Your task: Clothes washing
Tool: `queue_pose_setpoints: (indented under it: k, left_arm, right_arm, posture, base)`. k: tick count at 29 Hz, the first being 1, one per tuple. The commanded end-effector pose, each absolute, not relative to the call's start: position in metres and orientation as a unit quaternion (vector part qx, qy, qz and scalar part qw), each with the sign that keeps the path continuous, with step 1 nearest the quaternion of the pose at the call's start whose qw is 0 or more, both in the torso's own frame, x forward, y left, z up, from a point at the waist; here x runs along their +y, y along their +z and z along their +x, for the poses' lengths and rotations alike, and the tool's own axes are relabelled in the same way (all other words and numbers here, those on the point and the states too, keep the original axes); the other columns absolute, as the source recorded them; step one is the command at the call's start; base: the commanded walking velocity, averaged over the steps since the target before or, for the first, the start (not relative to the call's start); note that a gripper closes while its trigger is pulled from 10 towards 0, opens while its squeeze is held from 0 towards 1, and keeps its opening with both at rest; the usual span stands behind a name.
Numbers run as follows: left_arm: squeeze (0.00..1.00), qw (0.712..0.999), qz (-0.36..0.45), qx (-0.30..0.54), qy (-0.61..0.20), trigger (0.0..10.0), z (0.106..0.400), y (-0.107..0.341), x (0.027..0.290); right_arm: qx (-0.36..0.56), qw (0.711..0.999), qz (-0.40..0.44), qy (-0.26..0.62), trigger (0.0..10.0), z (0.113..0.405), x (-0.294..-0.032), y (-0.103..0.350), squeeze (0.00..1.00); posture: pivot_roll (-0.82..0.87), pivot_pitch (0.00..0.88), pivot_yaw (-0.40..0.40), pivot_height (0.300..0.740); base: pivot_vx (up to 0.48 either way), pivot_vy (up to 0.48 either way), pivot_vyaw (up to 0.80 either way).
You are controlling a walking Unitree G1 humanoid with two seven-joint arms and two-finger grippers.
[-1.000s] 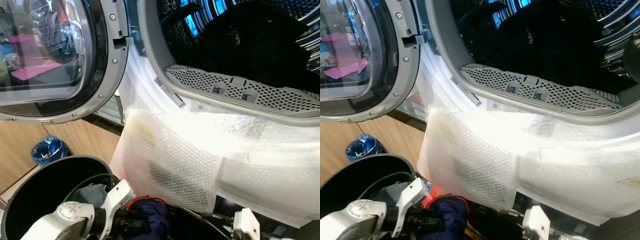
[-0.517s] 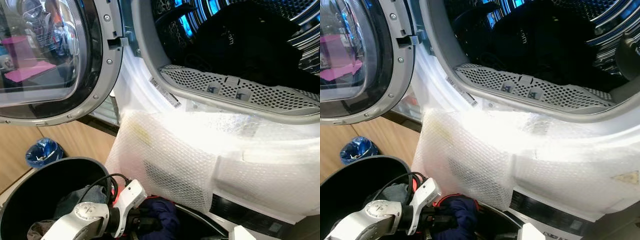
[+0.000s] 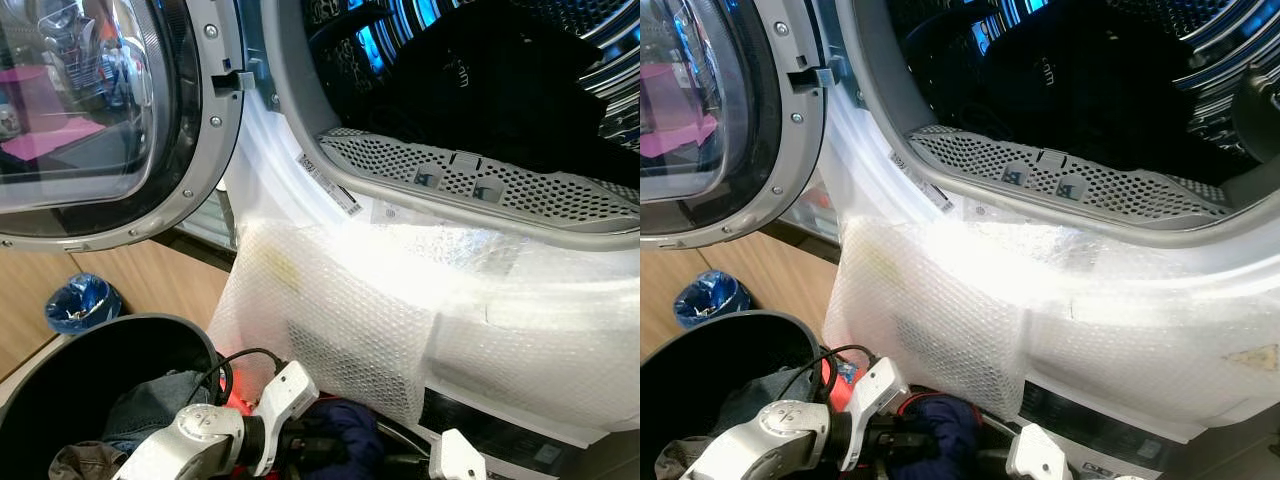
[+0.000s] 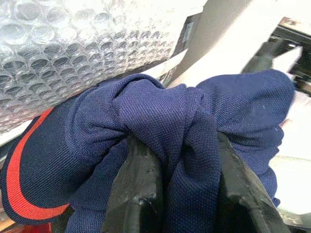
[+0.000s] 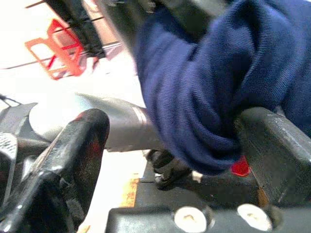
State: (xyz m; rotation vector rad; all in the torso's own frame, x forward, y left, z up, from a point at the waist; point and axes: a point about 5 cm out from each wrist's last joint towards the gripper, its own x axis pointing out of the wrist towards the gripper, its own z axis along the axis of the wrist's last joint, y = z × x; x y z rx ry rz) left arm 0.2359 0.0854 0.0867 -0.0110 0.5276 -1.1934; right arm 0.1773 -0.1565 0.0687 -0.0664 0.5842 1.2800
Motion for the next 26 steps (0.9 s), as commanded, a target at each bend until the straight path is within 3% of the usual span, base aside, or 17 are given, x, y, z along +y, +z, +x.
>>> queue_pose_setpoints:
  k: [1, 5, 10, 16, 20, 26]
  left_arm:
    - [0.0, 0.794, -0.002, 0.232, -0.562, 0.0, 0.239, 0.089, 0.079]
    - [0.0, 0.794, -0.005, 0.226, -0.564, 0.0, 0.24, 0.089, 0.074]
    - [0.0, 0.794, -0.006, 0.219, -0.566, 0.0, 0.242, 0.091, 0.067]
    - [0.0, 0.798, -0.012, 0.21, -0.565, 0.0, 0.243, 0.093, 0.064]
    - [0.0, 0.801, -0.017, 0.205, -0.562, 0.0, 0.245, 0.094, 0.06]
    - [0.0, 0.804, -0.025, 0.194, -0.562, 0.0, 0.246, 0.097, 0.053]
  right_arm:
    - [0.26, 0.773, -0.02, 0.579, 10.0, 0.186, -0.147, 0.068, 1.0]
    - [0.24, 0.789, 0.02, 0.566, 10.0, 0.199, -0.136, 0.074, 1.0]
    - [0.253, 0.793, 0.0, 0.554, 10.0, 0.203, -0.127, 0.067, 1.0]
    - [0.276, 0.769, 0.008, 0.576, 10.0, 0.194, -0.123, 0.063, 1.0]
    - [0.293, 0.789, -0.018, 0.539, 10.0, 0.202, -0.125, 0.053, 1.0]
    - [0.31, 0.792, -0.017, 0.525, 10.0, 0.204, -0.122, 0.046, 1.0]
  posture:
    - [-0.11, 0.09, 0.022, 0.74]
    - [-0.11, 0.089, 0.015, 0.74]
    - [-0.1, 0.09, 0.006, 0.74]
    - [-0.1, 0.083, 0.005, 0.74]
    - [-0.1, 0.079, 0.003, 0.74]
    - [-0.1, 0.071, 0.003, 0.74]
  base:
    - [0.0, 0.0, 0.0]
    - [0.0, 0.0, 0.0]
    - [0.0, 0.0, 0.0]
    - [0.0, 0.0, 0.0]
    - [0.0, 0.0, 0.0]
    - [0.0, 0.0, 0.0]
